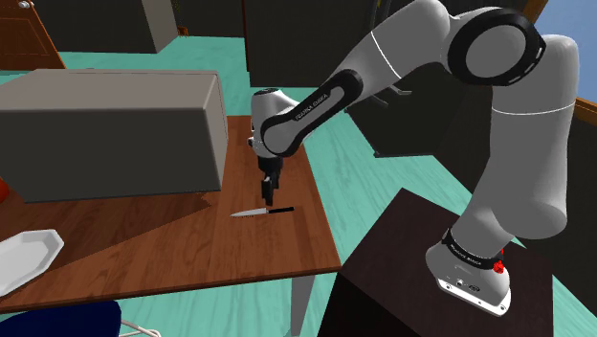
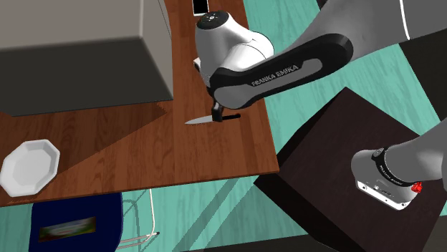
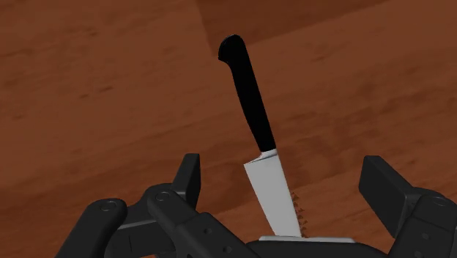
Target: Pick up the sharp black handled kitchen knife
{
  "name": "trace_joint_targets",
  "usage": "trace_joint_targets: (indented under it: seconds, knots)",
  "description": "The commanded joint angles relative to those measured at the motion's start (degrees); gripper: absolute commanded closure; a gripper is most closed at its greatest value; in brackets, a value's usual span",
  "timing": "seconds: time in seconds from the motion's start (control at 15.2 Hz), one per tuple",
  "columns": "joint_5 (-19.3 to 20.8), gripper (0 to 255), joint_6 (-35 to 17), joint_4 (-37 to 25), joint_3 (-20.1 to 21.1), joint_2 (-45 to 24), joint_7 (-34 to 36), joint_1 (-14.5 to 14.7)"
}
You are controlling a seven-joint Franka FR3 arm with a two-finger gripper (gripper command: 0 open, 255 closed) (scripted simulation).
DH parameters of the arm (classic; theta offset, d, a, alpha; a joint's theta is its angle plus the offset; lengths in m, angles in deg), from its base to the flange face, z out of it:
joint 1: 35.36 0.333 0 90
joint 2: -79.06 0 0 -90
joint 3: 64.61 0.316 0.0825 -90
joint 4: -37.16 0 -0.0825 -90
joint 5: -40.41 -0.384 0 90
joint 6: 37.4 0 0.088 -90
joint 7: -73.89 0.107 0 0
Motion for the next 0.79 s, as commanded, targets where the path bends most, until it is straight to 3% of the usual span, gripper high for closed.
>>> trace_joint_targets:
  seconds: [0.0,0.66,0.73]
  knots:
    - [0.8,0,-0.8,-3.3,0.3,-4.3,-0.6,0.7]
    - [1.1,0,-4.9,-3.5,0.0,-8.6,-0.8,1.0]
    - [1.1,255,-4.9,-3.5,0.0,-8.7,-0.7,1.1]
